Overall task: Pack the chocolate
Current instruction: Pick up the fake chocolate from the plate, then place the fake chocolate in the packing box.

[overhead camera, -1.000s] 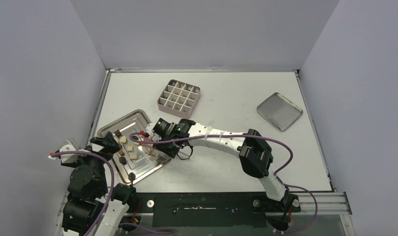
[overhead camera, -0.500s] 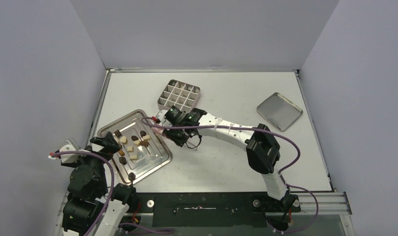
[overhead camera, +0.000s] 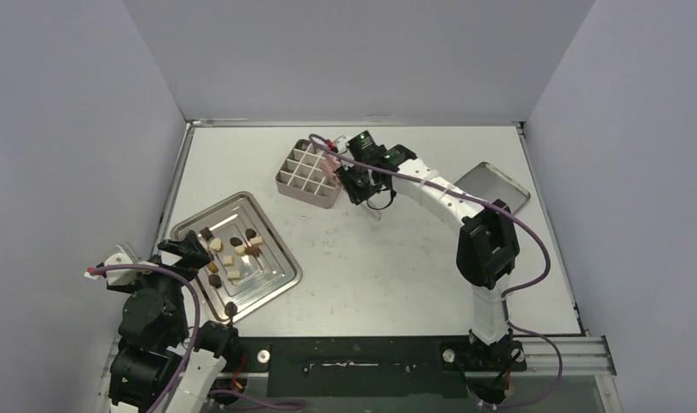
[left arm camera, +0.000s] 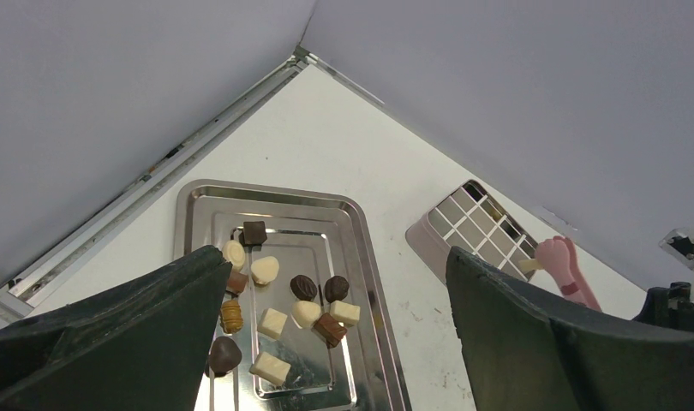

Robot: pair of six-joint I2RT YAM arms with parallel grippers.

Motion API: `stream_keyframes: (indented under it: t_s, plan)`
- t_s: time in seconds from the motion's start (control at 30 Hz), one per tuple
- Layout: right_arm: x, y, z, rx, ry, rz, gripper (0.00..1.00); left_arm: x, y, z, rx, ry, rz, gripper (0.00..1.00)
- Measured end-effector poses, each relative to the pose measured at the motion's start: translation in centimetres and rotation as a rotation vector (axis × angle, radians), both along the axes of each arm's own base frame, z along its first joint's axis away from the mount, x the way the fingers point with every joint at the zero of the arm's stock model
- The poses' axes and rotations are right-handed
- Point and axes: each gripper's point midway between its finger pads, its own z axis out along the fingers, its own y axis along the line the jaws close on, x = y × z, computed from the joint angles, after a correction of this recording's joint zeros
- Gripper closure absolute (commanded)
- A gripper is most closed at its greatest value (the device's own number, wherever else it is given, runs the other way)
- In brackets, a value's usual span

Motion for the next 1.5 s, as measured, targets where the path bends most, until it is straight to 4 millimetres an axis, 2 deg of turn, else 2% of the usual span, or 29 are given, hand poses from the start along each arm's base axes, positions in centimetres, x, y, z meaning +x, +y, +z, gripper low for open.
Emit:
stream_keyframes:
  t_s: [0.13, 0.2, 0.3, 0.43, 0.53, 0.77, 1.03, 1.3, 1.5]
  plan:
    - [3.1, -3.3, 0.5, 0.014, -0.011, -0.101, 0.79, 0.0, 0.0, 0.0, 0.000, 0.000, 0.000, 0.03]
    - [4.4, -4.3, 1.1, 0.031, -0.024, -0.144, 0.78, 0.0, 0.0, 0.0, 0.000, 0.000, 0.000, 0.03]
    - [5.7, -4.6, 1.9, 0.055, -0.044, -0.172, 0.78, 0.0, 0.0, 0.0, 0.000, 0.000, 0.000, 0.03]
    - [6.9, -3.9, 2.6, 0.081, -0.066, -0.175, 0.78, 0.0, 0.0, 0.0, 0.000, 0.000, 0.000, 0.03]
    - [7.2, -3.6, 2.1, 0.082, -0.060, -0.177, 0.77, 0.0, 0.0, 0.0, 0.000, 0.000, -0.001, 0.03]
    - [7.5, -3.5, -0.9, 0.048, -0.009, -0.185, 0.76, 0.0, -0.1, 0.0, 0.000, 0.000, -0.003, 0.03]
    - [8.0, -3.9, -2.9, 0.015, 0.012, -0.202, 0.75, 0.0, -0.1, 0.0, 0.000, 0.000, -0.004, 0.03]
    - [8.8, -4.1, -3.0, 0.012, 0.001, -0.216, 0.64, 0.0, -0.1, 0.0, 0.001, -0.001, -0.005, 0.03]
    - [9.1, -4.3, -2.8, 0.011, -0.005, -0.218, 0.62, 0.0, -0.1, 0.0, 0.001, -0.001, -0.005, 0.03]
